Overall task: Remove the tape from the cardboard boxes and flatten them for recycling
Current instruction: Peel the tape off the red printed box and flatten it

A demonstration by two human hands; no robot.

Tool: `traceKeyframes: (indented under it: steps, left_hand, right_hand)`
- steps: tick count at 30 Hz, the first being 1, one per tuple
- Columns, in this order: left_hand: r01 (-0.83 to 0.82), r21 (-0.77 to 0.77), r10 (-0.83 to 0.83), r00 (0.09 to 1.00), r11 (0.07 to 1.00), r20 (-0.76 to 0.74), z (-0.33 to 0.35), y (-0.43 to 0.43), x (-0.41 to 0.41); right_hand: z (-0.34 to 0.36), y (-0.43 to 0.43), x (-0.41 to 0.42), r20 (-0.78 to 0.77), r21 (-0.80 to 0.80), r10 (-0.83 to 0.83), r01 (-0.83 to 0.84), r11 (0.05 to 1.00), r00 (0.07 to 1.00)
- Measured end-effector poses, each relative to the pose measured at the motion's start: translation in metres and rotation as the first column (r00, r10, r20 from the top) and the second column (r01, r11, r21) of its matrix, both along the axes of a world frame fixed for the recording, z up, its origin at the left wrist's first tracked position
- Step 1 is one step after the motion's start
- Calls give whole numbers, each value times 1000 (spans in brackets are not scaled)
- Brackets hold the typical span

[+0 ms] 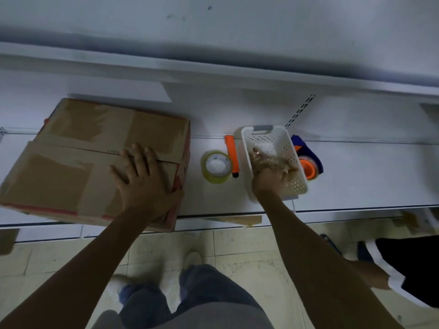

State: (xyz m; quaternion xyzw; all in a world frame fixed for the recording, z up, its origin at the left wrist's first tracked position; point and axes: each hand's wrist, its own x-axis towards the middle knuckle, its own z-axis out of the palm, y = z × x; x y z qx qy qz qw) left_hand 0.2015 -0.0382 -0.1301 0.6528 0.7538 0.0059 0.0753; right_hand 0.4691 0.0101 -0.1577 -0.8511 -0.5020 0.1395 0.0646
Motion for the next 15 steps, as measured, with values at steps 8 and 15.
traceKeyframes:
  steps: [8, 15]
  left_hand:
    - [-3, 13, 3, 1000, 1000, 10, 8, -2, 2]
    - [-89, 197, 10, 930, 976, 369, 19, -24, -4]
  right_hand:
    - [12, -13, 9, -370, 272, -21, 130, 954, 929]
    - [35, -46, -96, -421, 512, 426, -178, 840, 801]
